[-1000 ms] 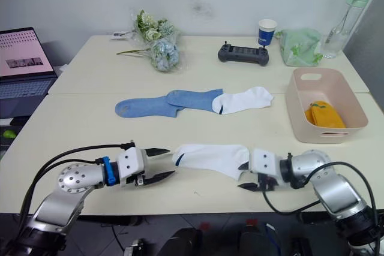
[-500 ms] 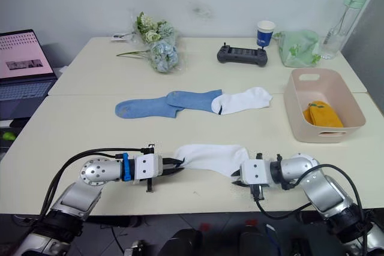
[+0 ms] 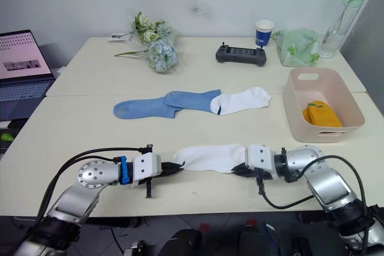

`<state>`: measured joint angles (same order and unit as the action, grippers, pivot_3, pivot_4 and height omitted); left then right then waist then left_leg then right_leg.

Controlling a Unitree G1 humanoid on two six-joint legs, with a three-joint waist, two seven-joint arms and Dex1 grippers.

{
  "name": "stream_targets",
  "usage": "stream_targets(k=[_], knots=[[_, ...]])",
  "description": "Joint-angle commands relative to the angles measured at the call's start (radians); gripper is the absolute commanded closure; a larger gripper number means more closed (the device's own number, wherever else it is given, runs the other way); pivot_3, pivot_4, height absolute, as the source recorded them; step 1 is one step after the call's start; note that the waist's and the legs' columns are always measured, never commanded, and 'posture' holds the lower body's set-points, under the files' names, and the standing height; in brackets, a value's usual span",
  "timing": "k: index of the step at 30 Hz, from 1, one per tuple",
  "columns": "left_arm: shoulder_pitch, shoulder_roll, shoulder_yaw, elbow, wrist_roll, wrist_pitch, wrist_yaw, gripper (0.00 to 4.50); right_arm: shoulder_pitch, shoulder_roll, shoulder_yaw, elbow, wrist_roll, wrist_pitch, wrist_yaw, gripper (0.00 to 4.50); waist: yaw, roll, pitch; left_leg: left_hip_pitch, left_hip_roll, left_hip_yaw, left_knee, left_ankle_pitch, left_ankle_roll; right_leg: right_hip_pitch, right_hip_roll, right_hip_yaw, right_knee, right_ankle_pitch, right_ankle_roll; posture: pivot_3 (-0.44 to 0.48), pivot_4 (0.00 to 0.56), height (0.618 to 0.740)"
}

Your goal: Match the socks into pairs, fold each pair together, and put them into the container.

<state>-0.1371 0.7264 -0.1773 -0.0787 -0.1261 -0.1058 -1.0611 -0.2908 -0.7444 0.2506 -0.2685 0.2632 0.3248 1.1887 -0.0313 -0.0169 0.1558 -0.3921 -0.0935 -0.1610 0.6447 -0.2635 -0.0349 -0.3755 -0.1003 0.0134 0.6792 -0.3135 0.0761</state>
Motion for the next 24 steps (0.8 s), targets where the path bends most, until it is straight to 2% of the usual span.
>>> stream_targets(k=[1,5,8,11,17,24], knots=[[0.051,0.068,0.051,-0.186,-0.106,0.137,-0.044,4.48,-0.014,-0.039,-0.059,-0.138,0.195,0.214,0.048,4.45,0.0,0.0,0.0,0.0,0.0,0.0,0.0,0.0,0.0,0.0,0.0,0.0,0.0,0.0,0.0,0.0,0.15,0.74],[0.129,0.184,0.093,-0.406,-0.309,0.446,-0.086,4.48,-0.011,-0.119,-0.09,-0.218,0.36,0.41,0.092,4.45,0.001,0.0,0.001,-0.001,0.0,0.0,0.0,-0.002,0.004,0.0,0.0,0.0,-0.001,0.0,0.0,0.0,0.15,0.74],[0.161,0.292,0.154,-0.535,-0.557,0.717,-0.107,4.48,-0.021,-0.192,-0.102,-0.256,0.487,0.558,0.131,4.45,0.001,0.001,0.002,-0.001,0.0,0.0,0.0,-0.003,0.005,0.0,0.0,0.0,-0.001,0.0,0.0,0.0,0.15,0.74],[0.129,0.301,0.165,-0.537,-0.693,0.868,-0.072,4.48,-0.024,-0.203,-0.083,-0.25,0.536,0.626,0.118,4.45,0.002,0.001,0.002,0.0,0.0,0.0,0.0,-0.003,0.006,0.001,0.0,-0.001,-0.001,0.0,0.0,0.0,0.15,0.74],[0.019,0.227,0.024,-0.358,-0.515,0.852,-0.021,4.48,-0.085,-0.087,-0.007,-0.053,0.354,0.499,0.021,4.45,0.001,0.001,0.002,0.0,0.0,0.001,0.0,-0.003,0.005,0.002,0.0,0.0,-0.001,0.0,0.0,0.0,0.15,0.74],[-0.164,0.116,-0.056,-0.154,-0.351,0.759,-0.008,4.48,-0.211,0.019,0.021,0.177,0.198,0.355,-0.019,4.45,0.002,0.001,0.002,-0.002,0.0,0.001,0.0,-0.001,0.001,-0.001,0.0,-0.001,-0.001,0.0,0.0,0.0,0.15,0.74]])
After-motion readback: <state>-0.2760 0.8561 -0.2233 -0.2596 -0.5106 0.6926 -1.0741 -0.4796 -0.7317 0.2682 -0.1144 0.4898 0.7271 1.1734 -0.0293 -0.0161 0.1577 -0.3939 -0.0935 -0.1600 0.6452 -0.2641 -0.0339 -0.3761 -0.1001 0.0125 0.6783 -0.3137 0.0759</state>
